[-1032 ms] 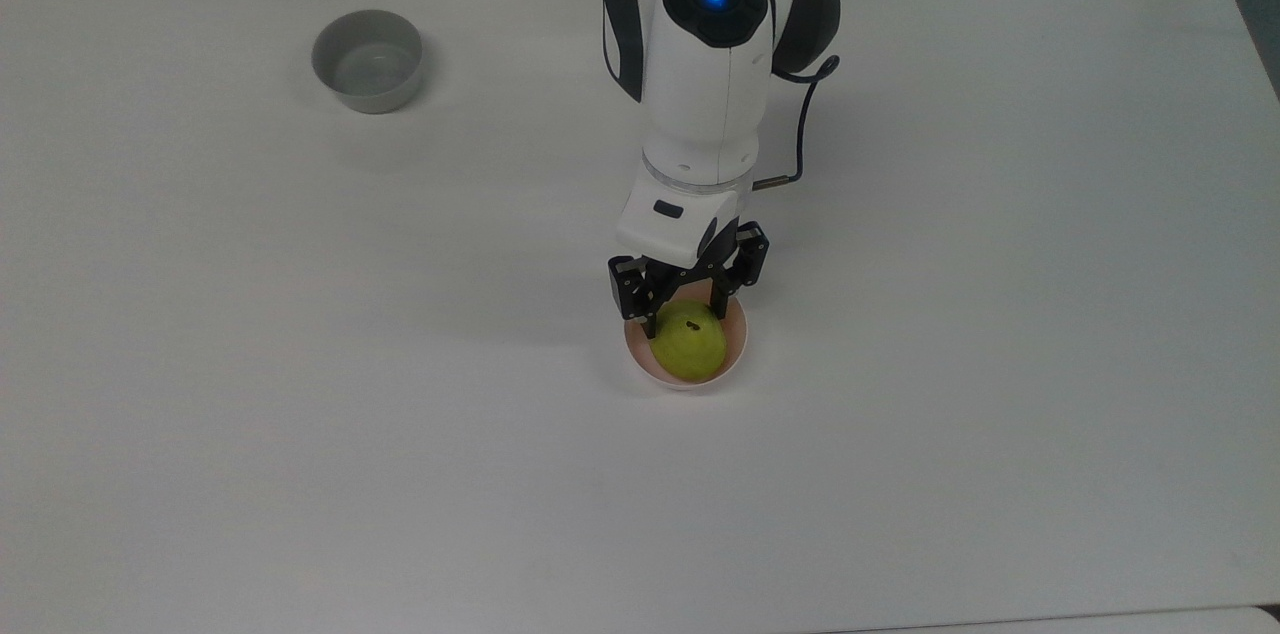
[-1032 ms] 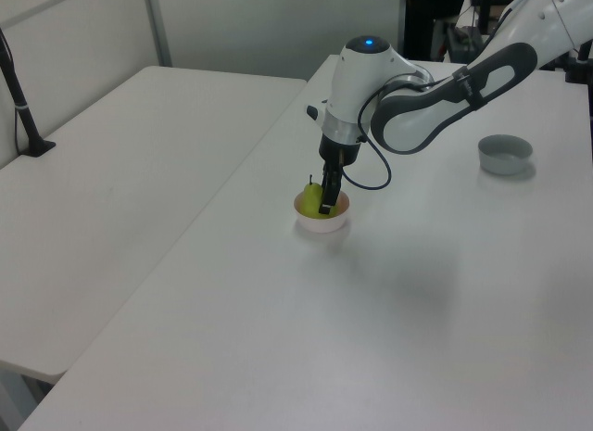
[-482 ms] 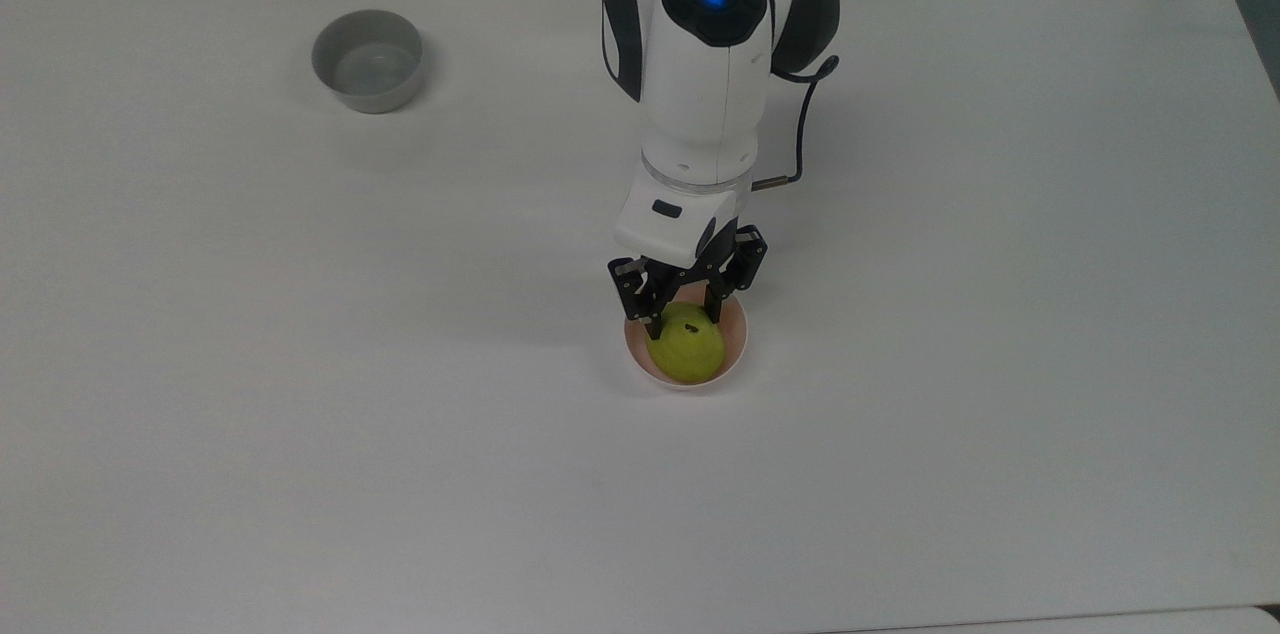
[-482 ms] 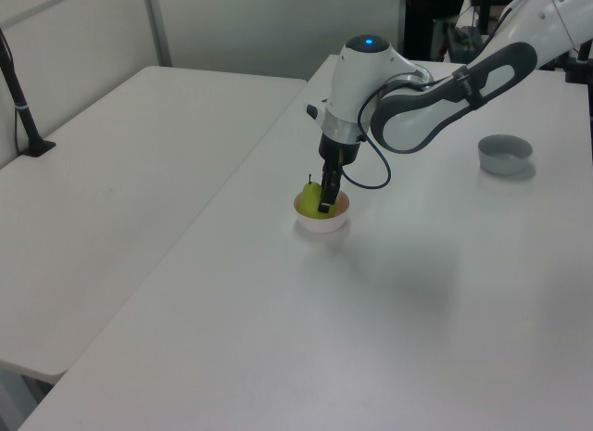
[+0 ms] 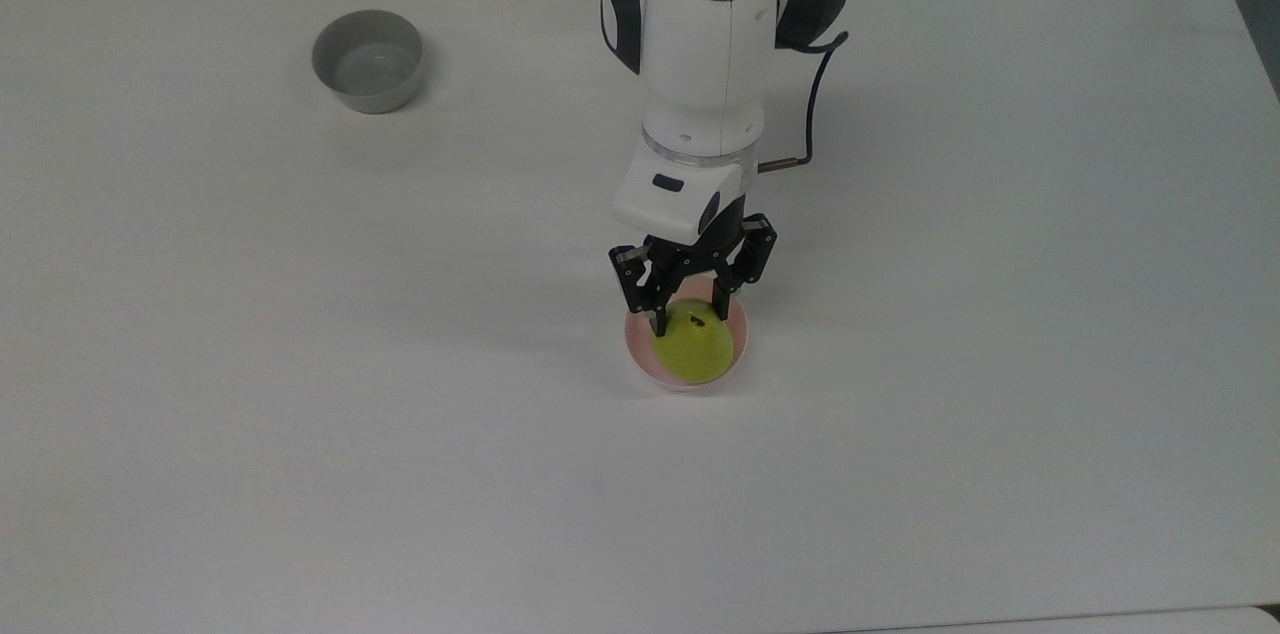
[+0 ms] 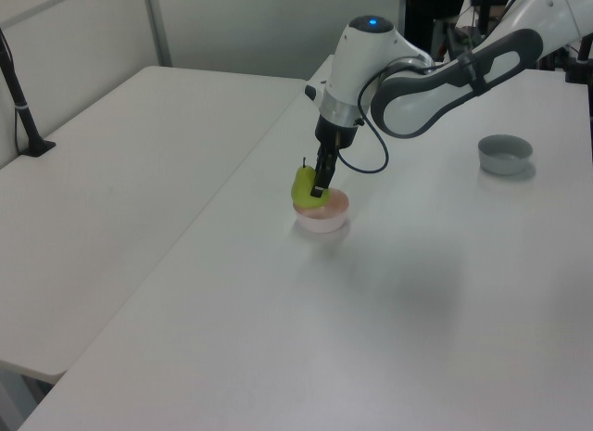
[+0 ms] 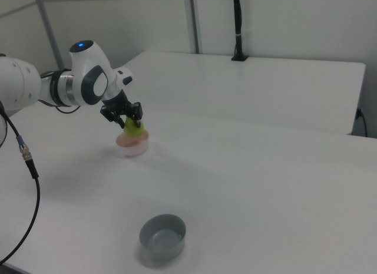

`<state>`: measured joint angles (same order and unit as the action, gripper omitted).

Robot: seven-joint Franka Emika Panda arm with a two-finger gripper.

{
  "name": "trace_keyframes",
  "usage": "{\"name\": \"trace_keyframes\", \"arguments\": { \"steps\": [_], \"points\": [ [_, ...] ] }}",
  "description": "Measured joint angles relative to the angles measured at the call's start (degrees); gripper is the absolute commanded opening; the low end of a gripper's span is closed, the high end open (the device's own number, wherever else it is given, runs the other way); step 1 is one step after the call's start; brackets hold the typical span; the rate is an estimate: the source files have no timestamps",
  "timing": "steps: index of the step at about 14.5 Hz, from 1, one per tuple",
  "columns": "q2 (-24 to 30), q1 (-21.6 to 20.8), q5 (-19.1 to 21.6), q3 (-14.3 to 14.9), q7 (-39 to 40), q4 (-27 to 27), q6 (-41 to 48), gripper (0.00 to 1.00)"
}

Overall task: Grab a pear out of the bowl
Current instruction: 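Lift the pear out of the pink bowl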

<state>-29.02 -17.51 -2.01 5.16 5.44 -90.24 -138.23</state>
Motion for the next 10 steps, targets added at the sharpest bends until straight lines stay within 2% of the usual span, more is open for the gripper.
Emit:
{"name": "trace_keyframes", "arguments": {
  "steps": [5,10],
  "points": [
    [2.92,0.00,0.05,-0.20,-1.52,0.02,0.93,0.00],
    [8.03,1.01,0.05,-0.20,-1.68,0.02,10.24,0.00]
  ]
}}
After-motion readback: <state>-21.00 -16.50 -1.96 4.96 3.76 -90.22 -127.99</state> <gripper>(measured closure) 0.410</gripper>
